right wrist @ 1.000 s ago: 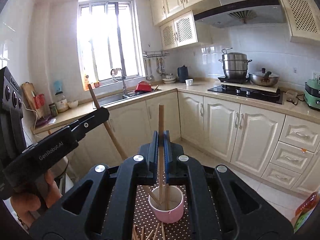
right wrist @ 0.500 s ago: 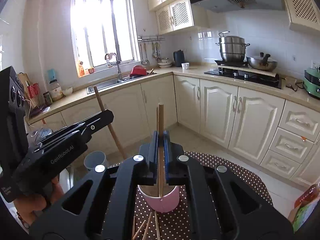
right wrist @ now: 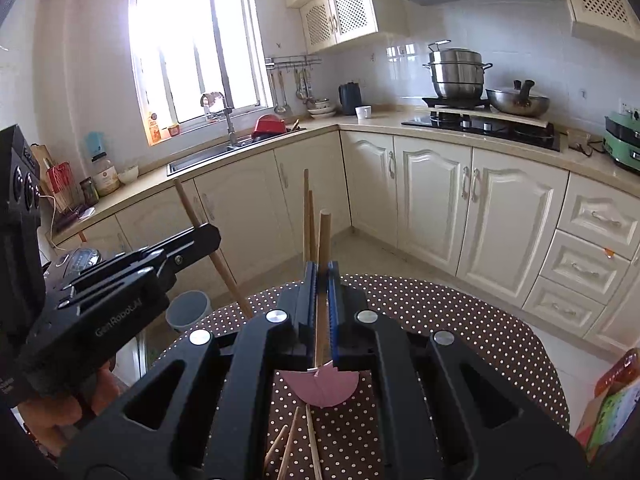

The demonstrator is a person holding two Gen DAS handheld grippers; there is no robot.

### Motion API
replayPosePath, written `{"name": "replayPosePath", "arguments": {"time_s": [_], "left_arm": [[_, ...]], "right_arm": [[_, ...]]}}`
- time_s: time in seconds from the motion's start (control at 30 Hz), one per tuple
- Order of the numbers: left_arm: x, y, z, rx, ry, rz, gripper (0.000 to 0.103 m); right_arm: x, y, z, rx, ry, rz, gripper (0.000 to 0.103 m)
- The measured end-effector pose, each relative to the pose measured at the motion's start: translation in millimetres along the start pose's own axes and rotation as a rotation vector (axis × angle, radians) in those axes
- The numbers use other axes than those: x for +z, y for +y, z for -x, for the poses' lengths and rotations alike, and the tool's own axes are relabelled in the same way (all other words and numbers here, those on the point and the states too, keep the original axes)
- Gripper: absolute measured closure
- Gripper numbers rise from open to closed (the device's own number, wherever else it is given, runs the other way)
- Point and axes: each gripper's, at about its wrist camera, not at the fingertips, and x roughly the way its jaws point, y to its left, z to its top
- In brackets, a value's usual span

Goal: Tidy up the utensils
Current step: 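Grasp a chopstick with each gripper and drop both into the pink cup, then return both grippers to the pile and grasp another chopstick each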

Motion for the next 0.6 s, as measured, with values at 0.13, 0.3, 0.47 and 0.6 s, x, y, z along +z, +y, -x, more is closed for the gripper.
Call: {"name": "replayPosePath", "arguments": {"time_s": [0.13, 0.3, 0.47, 0.6], "left_arm": [[-1, 0, 6, -0.006, 0.001, -0.011, 0.075], [-4, 0, 23, 0.019, -0.033, -0.023, 0.065], [-4, -3, 45, 0.047, -0.084, -0.047, 0.048], [-7, -7, 68, 0.080, -0.132, -0.077, 0.042]], "right_arm": [[-2, 1, 5, 0.001, -0.009, -0.003, 0.097], [-3, 8, 16, -0.026, -0.033, 0.024, 0.096], [-8, 16, 35, -0.062, -0.078, 0.046, 0.088], [-13, 20, 54, -0.077, -0.122, 0.055, 0.060]]}}
